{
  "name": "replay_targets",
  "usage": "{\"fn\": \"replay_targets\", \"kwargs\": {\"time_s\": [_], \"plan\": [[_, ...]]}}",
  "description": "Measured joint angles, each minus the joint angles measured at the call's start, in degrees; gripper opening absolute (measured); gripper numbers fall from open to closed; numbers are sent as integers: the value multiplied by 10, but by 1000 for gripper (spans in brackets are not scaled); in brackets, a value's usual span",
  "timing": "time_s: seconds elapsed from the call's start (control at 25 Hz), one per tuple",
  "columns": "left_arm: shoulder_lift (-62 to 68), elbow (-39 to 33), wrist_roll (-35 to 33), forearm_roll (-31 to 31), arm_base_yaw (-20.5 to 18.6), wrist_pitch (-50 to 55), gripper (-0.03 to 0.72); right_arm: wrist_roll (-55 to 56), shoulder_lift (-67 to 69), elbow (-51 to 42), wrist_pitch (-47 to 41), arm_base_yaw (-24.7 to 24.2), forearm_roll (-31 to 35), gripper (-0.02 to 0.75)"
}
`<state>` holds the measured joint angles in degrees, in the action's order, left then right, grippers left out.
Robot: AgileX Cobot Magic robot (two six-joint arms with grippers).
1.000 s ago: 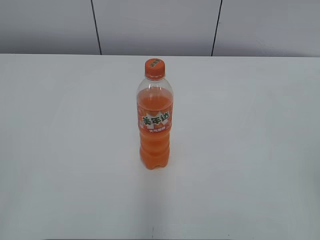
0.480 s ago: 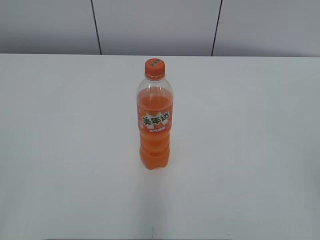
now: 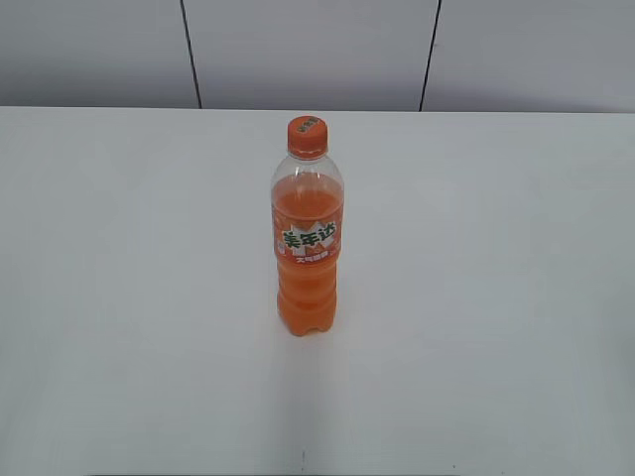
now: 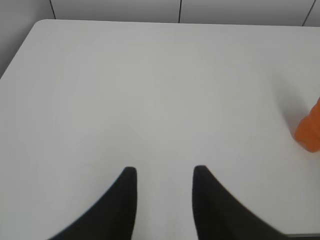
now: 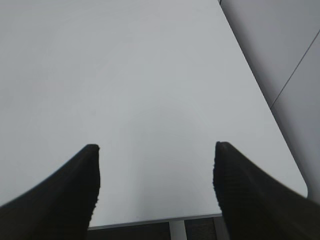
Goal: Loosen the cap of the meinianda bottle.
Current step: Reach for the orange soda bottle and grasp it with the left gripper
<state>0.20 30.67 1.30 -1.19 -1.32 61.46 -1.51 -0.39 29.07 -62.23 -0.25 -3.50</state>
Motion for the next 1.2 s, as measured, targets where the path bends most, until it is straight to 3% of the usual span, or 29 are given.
{"fn": "replay_targets", "kwargs": {"time_s": [0.52,0.76,0.92,1.2], "plan": [[0,0,0,0,0,0,251,0,0,0,0,0,0,532],[0,0,0,0,0,0,377,0,0,0,0,0,0,532],[0,1,0,1,0,-4,396,0,0,0,0,0,0,532],[11,11,0,16,0,-155,391,0,0,0,0,0,0,532]]}}
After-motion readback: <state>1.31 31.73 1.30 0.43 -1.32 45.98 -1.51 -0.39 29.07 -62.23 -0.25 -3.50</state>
